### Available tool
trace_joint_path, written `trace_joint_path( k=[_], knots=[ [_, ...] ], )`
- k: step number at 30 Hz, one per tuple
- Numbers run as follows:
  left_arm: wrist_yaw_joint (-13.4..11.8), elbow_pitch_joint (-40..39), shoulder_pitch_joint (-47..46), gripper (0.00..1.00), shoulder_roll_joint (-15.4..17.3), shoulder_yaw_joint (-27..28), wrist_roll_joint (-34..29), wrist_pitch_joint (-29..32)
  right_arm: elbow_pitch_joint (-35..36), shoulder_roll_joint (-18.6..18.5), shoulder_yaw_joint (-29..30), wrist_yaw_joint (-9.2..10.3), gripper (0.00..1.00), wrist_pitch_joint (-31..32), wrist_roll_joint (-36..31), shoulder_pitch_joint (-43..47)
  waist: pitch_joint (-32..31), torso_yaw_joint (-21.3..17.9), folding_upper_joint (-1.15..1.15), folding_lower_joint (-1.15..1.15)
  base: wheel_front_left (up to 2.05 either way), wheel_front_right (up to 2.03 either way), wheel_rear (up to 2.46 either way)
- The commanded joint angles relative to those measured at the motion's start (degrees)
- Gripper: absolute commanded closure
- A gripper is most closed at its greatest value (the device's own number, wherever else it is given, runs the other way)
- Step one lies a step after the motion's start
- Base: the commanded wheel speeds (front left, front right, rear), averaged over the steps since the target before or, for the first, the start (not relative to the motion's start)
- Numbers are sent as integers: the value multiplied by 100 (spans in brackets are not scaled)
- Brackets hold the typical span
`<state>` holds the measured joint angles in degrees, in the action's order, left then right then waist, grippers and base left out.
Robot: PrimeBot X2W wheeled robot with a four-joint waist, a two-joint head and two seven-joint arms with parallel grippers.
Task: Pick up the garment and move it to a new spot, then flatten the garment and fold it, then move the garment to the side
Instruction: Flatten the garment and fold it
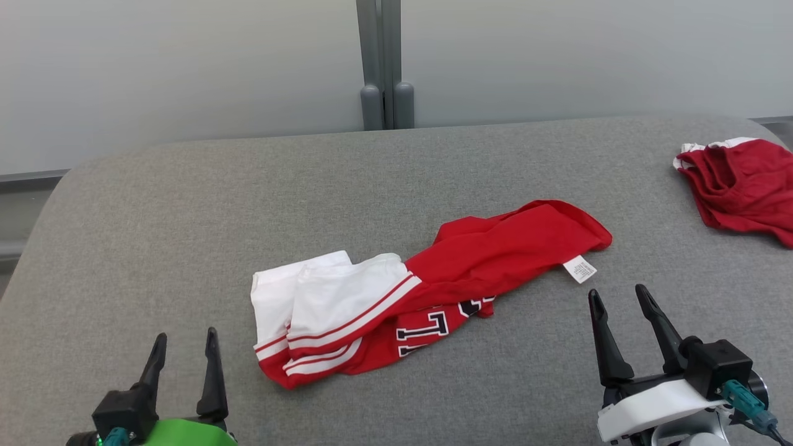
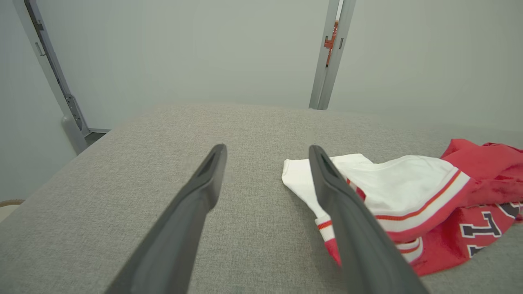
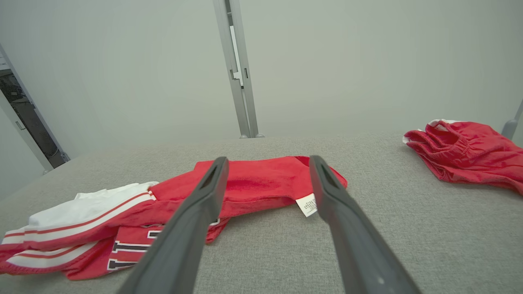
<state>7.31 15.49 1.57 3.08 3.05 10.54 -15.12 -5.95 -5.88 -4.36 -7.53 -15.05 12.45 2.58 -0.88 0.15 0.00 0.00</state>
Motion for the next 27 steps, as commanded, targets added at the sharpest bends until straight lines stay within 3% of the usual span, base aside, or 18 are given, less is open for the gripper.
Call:
trace_joint_path(
  k=[1, 11, 17, 27],
  knots=[
    [23, 33, -138, 0, 21, -81, -3, 1, -14, 3, 15, 10, 0, -16, -34, 41, 7, 0, 0, 0, 0, 0, 0],
    [23, 749, -1085, 0, 313, -1171, 225, 5, -140, -39, -82, 10, 0, -16, -2, -63, 110, -120, 0, 0, 0, 0, 0],
    [19, 1332, -1563, 0, 463, -1758, 516, 312, -153, -61, -70, 10, 0, -16, 34, -130, 264, -278, 0, 0, 0, 0, 0],
    [19, 2041, -1621, 0, 436, -2333, 966, 734, -135, -62, -3, 10, 0, -16, 62, -198, 474, -418, 0, 0, 0, 0, 0]
  ],
)
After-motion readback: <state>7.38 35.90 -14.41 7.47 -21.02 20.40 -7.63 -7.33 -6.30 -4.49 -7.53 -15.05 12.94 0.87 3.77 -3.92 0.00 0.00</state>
